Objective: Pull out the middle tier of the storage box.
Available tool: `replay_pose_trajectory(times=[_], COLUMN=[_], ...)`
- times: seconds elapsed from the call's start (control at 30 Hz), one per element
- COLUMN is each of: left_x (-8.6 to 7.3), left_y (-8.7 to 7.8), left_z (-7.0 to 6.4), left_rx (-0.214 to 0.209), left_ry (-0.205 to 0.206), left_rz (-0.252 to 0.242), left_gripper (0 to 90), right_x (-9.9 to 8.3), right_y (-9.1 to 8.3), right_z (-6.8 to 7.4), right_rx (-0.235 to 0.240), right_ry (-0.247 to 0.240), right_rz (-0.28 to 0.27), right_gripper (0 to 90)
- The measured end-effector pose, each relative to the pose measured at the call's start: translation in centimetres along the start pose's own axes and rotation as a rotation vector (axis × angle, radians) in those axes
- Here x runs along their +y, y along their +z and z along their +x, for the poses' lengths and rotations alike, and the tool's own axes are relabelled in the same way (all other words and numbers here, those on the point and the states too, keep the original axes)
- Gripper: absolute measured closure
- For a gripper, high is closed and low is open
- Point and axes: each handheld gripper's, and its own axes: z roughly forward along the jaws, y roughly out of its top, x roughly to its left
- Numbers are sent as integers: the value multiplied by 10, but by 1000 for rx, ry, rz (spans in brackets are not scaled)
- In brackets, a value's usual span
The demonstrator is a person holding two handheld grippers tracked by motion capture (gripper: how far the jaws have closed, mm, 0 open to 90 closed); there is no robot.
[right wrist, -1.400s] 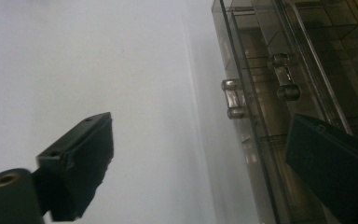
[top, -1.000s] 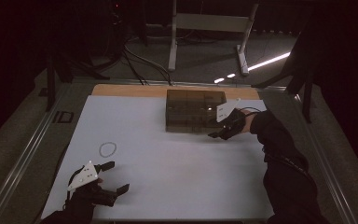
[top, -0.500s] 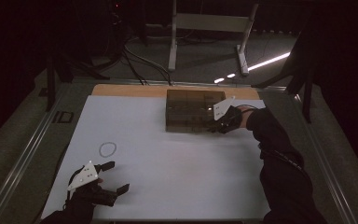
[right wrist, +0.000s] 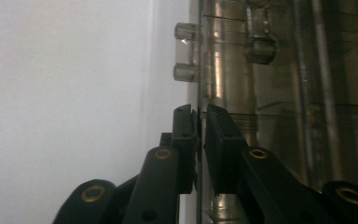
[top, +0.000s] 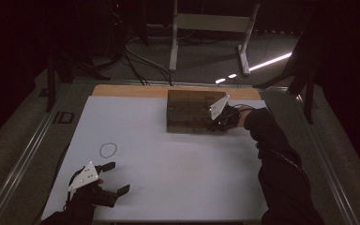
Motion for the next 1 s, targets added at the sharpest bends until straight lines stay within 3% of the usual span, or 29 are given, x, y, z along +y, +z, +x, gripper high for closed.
replay_pose_trajectory(times=[0.47, 0.67, 1.0], left_x=[0, 0, 1], left_y=[0, 0, 0], left_z=[0, 0, -1], left_rx=[1, 3, 4], left_ry=[1, 1, 8], left_rz=[0, -1, -2], left_gripper=[11, 10, 10], right_x=[0, 1, 0], right_y=[1, 0, -2], right_z=[-2, 4, 19], right_rx=[54, 60, 75], right_ry=[19, 38, 27], right_rz=[18, 13, -2], right_gripper=[882, 885, 886])
